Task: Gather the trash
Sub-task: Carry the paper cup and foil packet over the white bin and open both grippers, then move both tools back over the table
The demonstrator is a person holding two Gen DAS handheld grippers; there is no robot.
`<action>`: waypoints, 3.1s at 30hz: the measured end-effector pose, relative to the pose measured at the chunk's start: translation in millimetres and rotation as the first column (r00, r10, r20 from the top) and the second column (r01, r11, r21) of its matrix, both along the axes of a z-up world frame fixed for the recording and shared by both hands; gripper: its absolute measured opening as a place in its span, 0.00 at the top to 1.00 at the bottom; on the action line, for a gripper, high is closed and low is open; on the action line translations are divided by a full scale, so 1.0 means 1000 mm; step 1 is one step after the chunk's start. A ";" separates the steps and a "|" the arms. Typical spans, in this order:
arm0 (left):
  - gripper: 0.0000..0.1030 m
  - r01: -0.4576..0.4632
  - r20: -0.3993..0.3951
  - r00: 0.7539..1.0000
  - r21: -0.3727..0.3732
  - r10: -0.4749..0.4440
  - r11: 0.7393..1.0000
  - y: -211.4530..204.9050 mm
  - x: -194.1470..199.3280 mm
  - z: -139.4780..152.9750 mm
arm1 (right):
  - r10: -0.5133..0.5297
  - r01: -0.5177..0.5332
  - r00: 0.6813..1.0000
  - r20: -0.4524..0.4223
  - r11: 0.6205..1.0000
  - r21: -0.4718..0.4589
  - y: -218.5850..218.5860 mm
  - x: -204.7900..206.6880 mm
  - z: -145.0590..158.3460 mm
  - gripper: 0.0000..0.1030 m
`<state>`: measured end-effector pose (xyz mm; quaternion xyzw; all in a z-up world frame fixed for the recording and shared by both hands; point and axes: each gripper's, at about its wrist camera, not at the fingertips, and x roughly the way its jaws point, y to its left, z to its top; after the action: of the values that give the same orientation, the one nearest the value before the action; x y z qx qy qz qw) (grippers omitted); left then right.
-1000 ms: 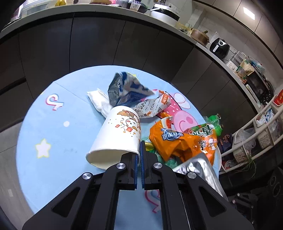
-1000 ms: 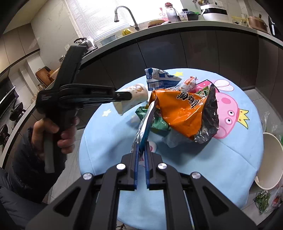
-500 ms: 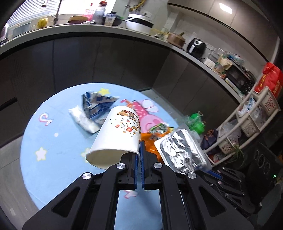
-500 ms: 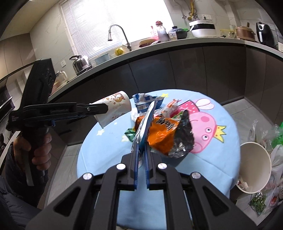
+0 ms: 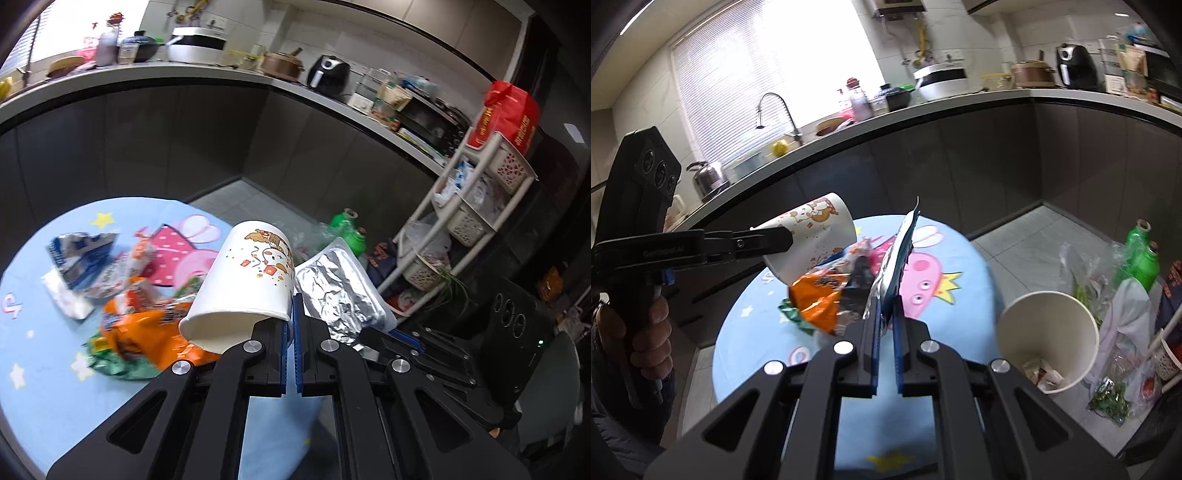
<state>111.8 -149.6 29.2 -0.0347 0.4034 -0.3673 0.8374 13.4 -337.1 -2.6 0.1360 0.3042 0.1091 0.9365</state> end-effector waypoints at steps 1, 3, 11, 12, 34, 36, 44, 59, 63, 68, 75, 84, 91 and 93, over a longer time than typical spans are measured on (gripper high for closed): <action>0.98 0.019 -0.006 1.000 -0.004 -0.019 1.000 -0.008 0.000 -0.002 | -0.025 0.025 1.000 -0.004 1.000 0.004 -0.009 -0.002 -0.003 0.93; 0.98 0.059 -0.021 0.998 -0.008 -0.059 0.998 -0.028 0.001 -0.007 | -0.063 0.063 0.998 -0.012 0.998 0.011 -0.023 -0.006 -0.008 0.93; 0.98 0.181 -0.093 0.979 -0.002 -0.181 0.983 -0.099 0.012 -0.037 | -0.194 0.196 0.979 -0.068 0.980 0.020 -0.075 -0.016 -0.041 0.93; 0.98 0.192 -0.096 0.977 0.002 -0.191 0.981 -0.108 0.013 -0.040 | -0.206 0.209 0.975 -0.076 0.978 0.024 -0.081 -0.017 -0.046 0.93; 0.97 0.326 -0.249 0.928 0.180 -0.277 0.928 -0.240 0.061 -0.150 | -0.303 0.336 0.896 -0.326 0.940 0.050 -0.163 0.026 -0.175 0.93; 0.97 0.328 -0.256 0.927 0.196 -0.275 0.924 -0.245 0.064 -0.155 | -0.302 0.337 0.890 -0.341 0.940 0.048 -0.165 0.030 -0.183 0.93; 0.34 0.277 -0.178 0.954 0.225 -0.240 0.934 -0.251 0.067 -0.148 | -0.308 0.318 0.893 -0.329 0.948 -0.023 -0.163 0.037 -0.192 0.43; 0.08 0.153 -0.098 0.986 0.247 -0.133 0.957 -0.239 0.074 -0.132 | -0.314 0.308 0.909 -0.274 0.949 -0.063 -0.158 0.028 -0.176 0.03; 0.08 0.150 -0.083 0.988 0.253 -0.133 0.956 -0.237 0.070 -0.127 | -0.311 0.304 0.913 -0.265 0.950 -0.069 -0.157 0.027 -0.170 0.03; 0.08 0.146 -0.067 0.989 0.251 -0.134 0.957 -0.233 0.066 -0.120 | -0.309 0.299 0.919 -0.244 0.951 -0.078 -0.155 0.025 -0.160 0.03; 0.08 0.137 -0.031 0.991 0.237 -0.133 0.962 -0.225 0.058 -0.104 | -0.303 0.290 0.930 -0.210 0.953 -0.091 -0.149 0.022 -0.141 0.03; 0.08 0.120 0.017 0.992 0.209 -0.126 0.971 -0.202 0.043 -0.076 | -0.289 0.270 0.943 -0.166 0.954 -0.128 -0.128 0.017 -0.112 0.03; 0.08 0.069 0.035 0.996 0.180 -0.077 0.981 -0.160 0.028 -0.053 | -0.268 0.247 0.954 -0.136 0.957 -0.150 -0.105 0.014 -0.091 0.03; 0.08 0.053 0.024 0.998 0.172 -0.058 0.984 -0.142 0.025 -0.049 | -0.255 0.235 0.958 -0.130 0.960 -0.152 -0.097 0.014 -0.086 0.03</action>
<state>136.6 -291.3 -19.5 0.0540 0.4219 -0.3549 0.8325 27.4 -433.7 -88.7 0.1167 0.3604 -0.0392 0.9247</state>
